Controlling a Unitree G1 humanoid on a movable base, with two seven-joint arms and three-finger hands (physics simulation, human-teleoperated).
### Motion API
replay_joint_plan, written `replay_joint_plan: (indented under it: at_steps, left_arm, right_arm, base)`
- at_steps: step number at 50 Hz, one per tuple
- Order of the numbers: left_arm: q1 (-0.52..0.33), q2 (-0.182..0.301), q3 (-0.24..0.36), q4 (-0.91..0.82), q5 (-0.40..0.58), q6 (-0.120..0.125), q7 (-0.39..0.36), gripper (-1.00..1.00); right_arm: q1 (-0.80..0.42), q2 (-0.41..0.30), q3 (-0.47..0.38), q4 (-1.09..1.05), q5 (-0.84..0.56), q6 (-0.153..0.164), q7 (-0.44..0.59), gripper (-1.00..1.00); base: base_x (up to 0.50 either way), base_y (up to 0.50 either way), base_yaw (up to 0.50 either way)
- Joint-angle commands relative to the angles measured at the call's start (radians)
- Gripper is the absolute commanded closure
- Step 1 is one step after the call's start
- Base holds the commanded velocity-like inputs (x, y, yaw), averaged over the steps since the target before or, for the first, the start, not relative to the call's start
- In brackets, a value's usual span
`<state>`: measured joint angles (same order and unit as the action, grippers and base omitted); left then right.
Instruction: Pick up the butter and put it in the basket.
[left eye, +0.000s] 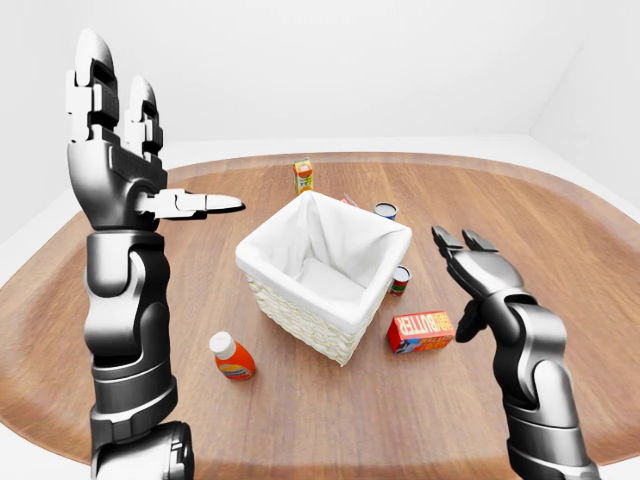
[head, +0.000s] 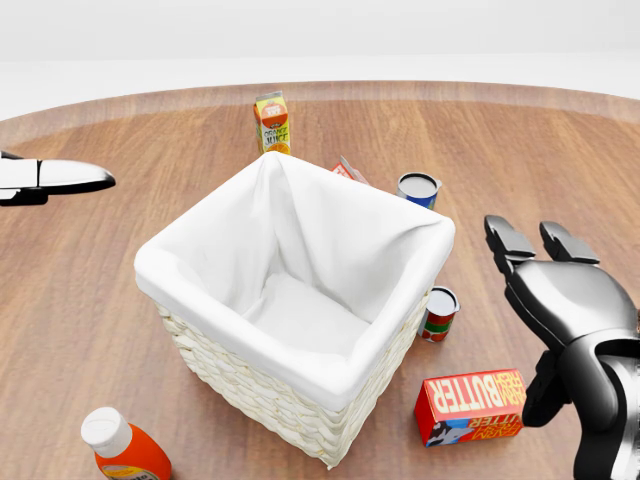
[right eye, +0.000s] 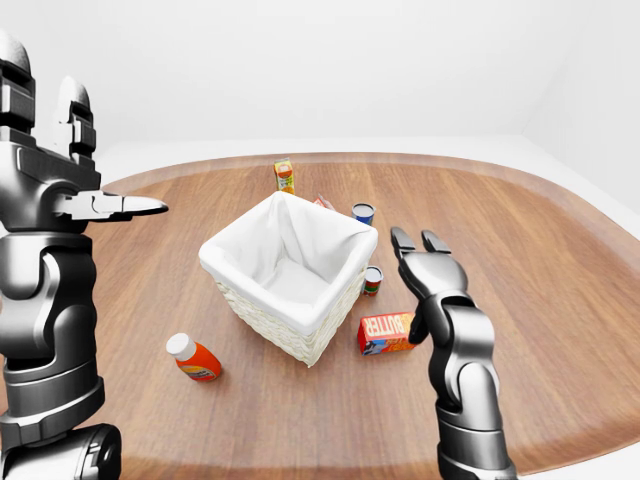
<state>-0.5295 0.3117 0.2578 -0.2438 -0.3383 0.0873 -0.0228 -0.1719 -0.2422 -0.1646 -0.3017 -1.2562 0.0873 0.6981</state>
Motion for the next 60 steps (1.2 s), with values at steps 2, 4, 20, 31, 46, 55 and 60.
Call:
replay_joint_plan:
  at_steps: [2,4,20,31,46,55,60]
  left_arm:
    - [0.004,0.002,0.003,0.007,-0.002,0.000,0.000,-1.00]
    - [0.004,0.003,0.004,0.006,-0.003,0.000,0.000,-1.00]
    - [0.006,0.007,0.005,0.038,-0.002,0.000,-0.007,-1.00]
    - [0.013,0.011,0.012,0.041,-0.006,0.000,-0.009,-1.00]
    - [0.018,0.007,0.008,0.057,0.001,0.000,-0.009,-1.00]
    - [0.023,0.006,0.009,0.062,0.004,0.000,-0.011,-1.00]
    - [0.024,0.007,0.011,0.059,0.005,0.000,-0.009,-1.00]
  right_arm:
    - [0.005,0.013,0.020,0.115,-0.153,0.000,0.000,-1.00]
    - [0.004,0.019,0.019,0.125,-0.171,0.000,0.000,-1.00]
    - [-0.029,0.035,0.055,0.319,-0.304,0.000,0.000,-1.00]
    - [-0.072,0.016,0.076,0.465,-0.326,0.000,0.000,-1.00]
    - [-0.160,0.003,0.104,0.681,-0.291,0.000,-0.060,-1.00]
    - [-0.256,0.004,0.138,0.891,-0.219,0.000,-0.186,-1.00]
    - [-0.306,0.001,0.152,1.003,-0.172,0.000,-0.257,-1.00]
  base:
    - [0.00,0.00,0.00]
    - [0.00,0.00,0.00]
    - [0.00,0.00,0.00]
    - [0.00,0.00,0.00]
    - [0.00,0.00,0.00]
    - [0.00,0.00,0.00]
    - [0.00,0.00,0.00]
